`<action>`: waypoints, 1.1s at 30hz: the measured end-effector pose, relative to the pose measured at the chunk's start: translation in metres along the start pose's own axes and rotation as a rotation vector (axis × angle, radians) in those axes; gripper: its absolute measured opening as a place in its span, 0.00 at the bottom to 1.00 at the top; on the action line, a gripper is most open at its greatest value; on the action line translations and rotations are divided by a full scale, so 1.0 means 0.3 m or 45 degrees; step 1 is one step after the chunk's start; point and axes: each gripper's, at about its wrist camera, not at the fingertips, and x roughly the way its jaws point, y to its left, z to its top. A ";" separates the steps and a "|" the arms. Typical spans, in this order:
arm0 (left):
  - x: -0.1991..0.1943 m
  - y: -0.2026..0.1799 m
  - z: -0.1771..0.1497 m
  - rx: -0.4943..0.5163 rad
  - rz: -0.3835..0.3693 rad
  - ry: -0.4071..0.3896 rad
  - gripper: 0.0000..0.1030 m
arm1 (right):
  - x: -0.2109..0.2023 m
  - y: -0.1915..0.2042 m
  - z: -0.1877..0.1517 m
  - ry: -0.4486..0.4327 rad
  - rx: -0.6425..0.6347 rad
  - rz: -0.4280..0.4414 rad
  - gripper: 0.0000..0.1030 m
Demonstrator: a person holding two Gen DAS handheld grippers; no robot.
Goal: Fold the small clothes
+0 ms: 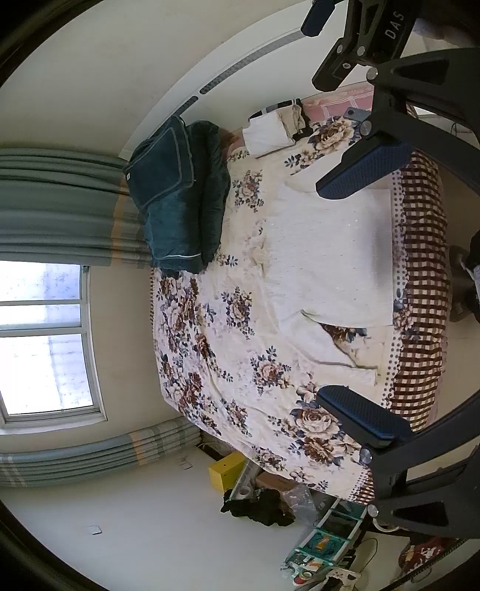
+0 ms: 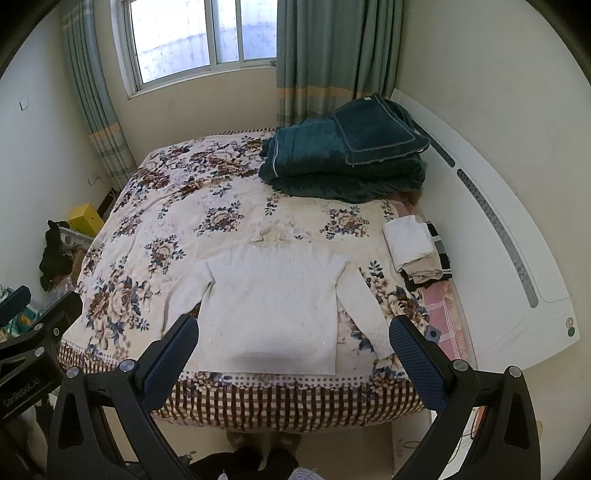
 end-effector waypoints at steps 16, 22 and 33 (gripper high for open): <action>-0.005 0.006 0.001 0.001 0.001 -0.004 1.00 | 0.000 0.002 -0.017 -0.005 -0.001 -0.001 1.00; -0.003 0.004 0.006 0.004 0.003 -0.007 1.00 | -0.001 0.002 -0.016 -0.005 -0.001 -0.001 1.00; -0.003 0.009 0.011 0.000 -0.004 -0.007 1.00 | -0.007 0.005 -0.018 -0.009 -0.001 -0.003 1.00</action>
